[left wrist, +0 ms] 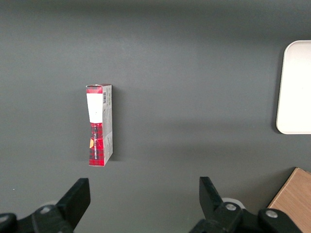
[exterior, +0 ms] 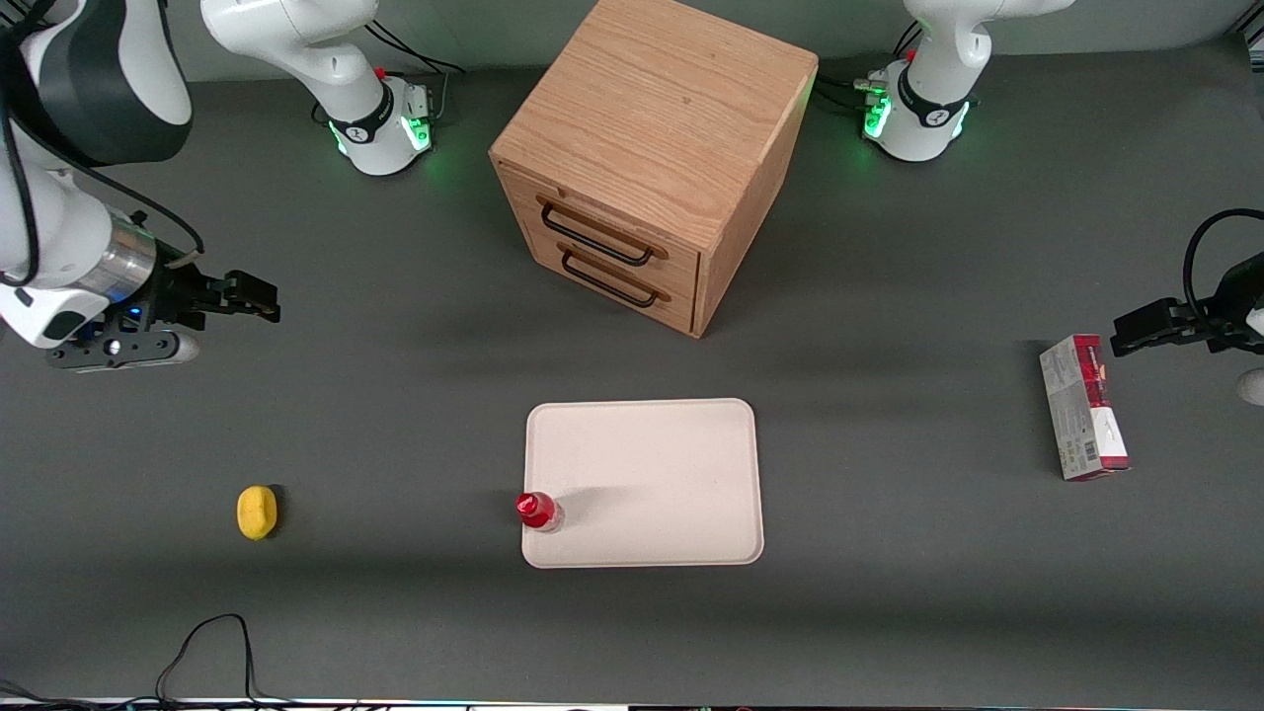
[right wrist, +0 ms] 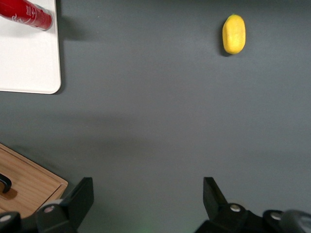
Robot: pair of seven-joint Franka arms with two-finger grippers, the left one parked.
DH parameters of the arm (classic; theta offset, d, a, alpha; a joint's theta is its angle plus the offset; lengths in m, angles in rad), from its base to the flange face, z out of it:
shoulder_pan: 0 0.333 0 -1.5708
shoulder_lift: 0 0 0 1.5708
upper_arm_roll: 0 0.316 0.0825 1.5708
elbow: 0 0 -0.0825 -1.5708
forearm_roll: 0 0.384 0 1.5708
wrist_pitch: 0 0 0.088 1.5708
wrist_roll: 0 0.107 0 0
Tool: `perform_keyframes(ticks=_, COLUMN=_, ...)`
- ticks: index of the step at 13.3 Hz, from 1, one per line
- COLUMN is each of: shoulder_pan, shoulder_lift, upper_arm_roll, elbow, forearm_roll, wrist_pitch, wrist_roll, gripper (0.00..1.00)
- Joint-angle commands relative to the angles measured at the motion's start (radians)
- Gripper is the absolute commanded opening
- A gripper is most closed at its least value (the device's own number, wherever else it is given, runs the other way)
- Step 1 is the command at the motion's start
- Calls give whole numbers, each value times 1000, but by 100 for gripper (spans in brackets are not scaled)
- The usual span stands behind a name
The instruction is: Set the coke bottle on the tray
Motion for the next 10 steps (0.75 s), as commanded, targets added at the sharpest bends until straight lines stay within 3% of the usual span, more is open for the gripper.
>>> perform_keyframes(ticks=1, shoulder_pan=-111, shoulder_lift=-5, upper_arm_roll=50, elbow=49, forearm_roll=19, wrist_pitch=-87, wrist_roll=-59, gripper=100)
perform_keyframes(ticks=2, shoulder_pan=-222, shoulder_lift=2, upper_arm_roll=187, elbow=71, forearm_roll=19, wrist_pitch=-95, wrist_roll=-50, gripper=100)
perform_keyframes(ticks=3, shoulder_pan=-263, shoulder_lift=5, upper_arm_roll=238, elbow=81, forearm_roll=17, wrist_pitch=-104, wrist_roll=-54, gripper=100)
perform_keyframes(ticks=10, shoulder_pan=-257, shoulder_lift=4, upper_arm_roll=240, elbow=92, forearm_roll=19, wrist_pitch=-148, wrist_roll=-53, gripper=100)
